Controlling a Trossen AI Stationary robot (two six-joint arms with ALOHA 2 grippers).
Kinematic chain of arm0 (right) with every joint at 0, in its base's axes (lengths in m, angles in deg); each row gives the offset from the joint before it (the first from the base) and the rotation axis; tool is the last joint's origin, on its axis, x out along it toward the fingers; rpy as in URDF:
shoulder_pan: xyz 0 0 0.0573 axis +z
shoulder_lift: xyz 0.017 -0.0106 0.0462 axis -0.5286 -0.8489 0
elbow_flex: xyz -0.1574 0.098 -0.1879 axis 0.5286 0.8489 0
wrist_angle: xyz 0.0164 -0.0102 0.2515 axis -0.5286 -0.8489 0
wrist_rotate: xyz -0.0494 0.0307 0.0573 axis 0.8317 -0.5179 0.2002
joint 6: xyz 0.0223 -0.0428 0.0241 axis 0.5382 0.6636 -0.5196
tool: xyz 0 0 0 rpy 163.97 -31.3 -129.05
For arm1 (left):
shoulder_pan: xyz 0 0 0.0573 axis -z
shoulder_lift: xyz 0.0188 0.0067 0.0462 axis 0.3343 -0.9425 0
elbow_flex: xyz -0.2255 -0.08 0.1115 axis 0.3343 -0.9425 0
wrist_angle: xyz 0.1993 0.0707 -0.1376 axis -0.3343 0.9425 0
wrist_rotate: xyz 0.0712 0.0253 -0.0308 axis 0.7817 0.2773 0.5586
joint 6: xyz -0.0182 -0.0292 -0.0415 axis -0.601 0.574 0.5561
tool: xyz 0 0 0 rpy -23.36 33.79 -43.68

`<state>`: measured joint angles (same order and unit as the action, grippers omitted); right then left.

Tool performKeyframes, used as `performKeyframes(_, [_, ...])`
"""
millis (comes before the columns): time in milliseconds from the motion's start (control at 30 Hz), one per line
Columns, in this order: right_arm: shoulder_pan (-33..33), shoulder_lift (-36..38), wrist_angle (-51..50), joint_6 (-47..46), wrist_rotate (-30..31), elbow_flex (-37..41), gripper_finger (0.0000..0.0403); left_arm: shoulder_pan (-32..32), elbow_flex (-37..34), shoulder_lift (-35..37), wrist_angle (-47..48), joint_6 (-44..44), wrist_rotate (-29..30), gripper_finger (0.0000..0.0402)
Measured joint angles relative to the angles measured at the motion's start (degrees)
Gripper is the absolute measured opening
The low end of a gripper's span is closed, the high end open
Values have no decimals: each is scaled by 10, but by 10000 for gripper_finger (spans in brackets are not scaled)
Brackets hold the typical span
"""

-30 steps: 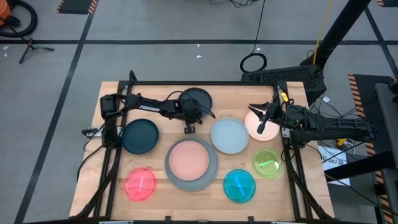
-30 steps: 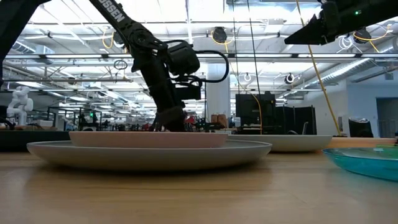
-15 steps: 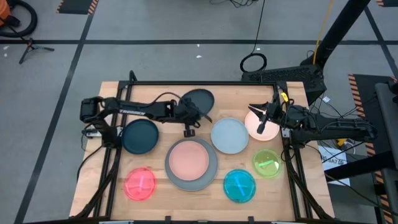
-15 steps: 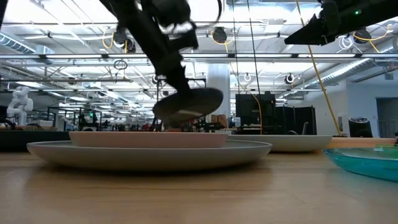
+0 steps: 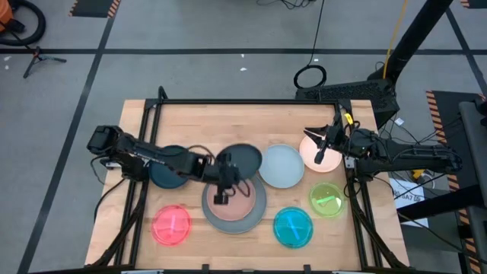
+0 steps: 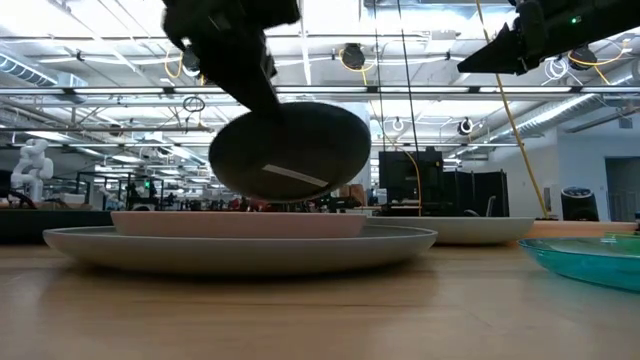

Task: Stack plastic plates
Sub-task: Stack the black plate on top of the light pink plate

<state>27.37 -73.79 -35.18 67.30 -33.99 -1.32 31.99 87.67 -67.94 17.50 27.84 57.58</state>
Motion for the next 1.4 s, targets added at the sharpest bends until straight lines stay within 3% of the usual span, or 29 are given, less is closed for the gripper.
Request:
performKeyframes(267, [0,0,0,-20,0,0,38,78,0,-11,24,70,5,13])
performKeyframes(500, [0,0,0,-32,0,0,38,110,0,-9,23,106,11,13])
performKeyframes(1000, [0,-14,-72,-189,-3,0,38,128,0,-24,20,126,8,28])
performKeyframes(1400, [1,-88,-102,-281,-7,0,38,126,0,-25,23,79,8,86])
